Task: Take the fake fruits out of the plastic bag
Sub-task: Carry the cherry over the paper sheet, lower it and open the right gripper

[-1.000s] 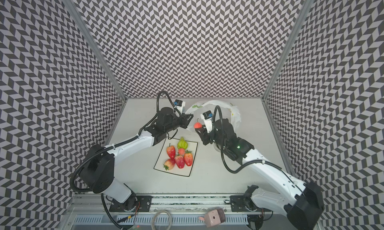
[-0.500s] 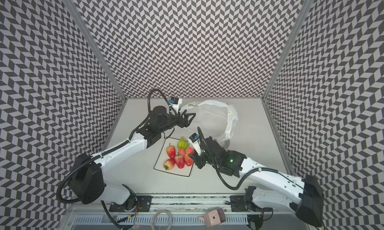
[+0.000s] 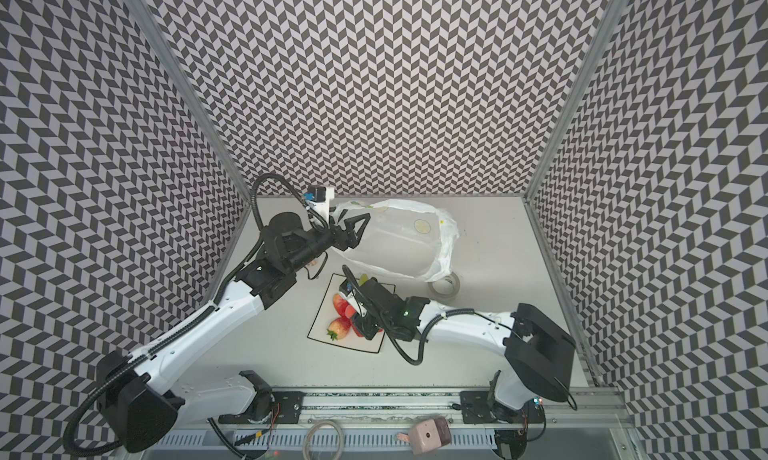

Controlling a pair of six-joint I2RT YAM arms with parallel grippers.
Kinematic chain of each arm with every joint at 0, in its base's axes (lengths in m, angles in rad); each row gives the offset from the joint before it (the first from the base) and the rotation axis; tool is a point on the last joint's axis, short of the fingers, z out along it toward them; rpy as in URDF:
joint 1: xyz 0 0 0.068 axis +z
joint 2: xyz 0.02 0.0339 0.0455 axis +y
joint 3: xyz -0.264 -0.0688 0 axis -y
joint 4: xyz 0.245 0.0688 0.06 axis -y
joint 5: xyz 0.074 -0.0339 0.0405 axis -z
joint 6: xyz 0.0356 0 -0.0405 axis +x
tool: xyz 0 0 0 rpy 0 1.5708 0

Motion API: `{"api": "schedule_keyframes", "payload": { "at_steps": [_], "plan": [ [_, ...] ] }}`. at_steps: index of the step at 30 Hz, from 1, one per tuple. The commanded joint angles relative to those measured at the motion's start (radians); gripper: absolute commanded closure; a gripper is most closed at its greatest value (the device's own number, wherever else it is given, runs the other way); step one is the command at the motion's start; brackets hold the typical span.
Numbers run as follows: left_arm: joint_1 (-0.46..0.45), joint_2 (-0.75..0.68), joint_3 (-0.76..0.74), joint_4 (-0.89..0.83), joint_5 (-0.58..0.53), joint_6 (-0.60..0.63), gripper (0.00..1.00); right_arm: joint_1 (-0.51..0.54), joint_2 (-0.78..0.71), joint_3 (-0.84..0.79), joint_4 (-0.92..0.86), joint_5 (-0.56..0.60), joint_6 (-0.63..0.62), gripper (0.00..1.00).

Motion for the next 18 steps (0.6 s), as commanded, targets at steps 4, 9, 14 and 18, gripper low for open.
{"api": "schedule_keyframes", "payload": {
  "at_steps": [4, 9, 14, 18],
  "plan": [
    [0.008, -0.07, -0.01, -0.067, -0.165, 0.08, 0.18, 0.015, 0.111, 0.061, 0.088, 0.037, -0.022, 0.63],
    [0.017, -0.038, -0.025, -0.074, -0.094, 0.058, 0.22, 0.017, 0.164, 0.081, 0.089, 0.097, 0.012, 0.6],
    [0.018, -0.017, -0.058, -0.031, -0.063, 0.025, 0.25, 0.02, 0.157, 0.078, 0.085, 0.124, 0.036, 0.45],
    [0.021, -0.006, -0.057, -0.024, -0.055, 0.024, 0.26, 0.021, 0.113, 0.066, 0.085, 0.116, 0.042, 0.36]
  ]
}}
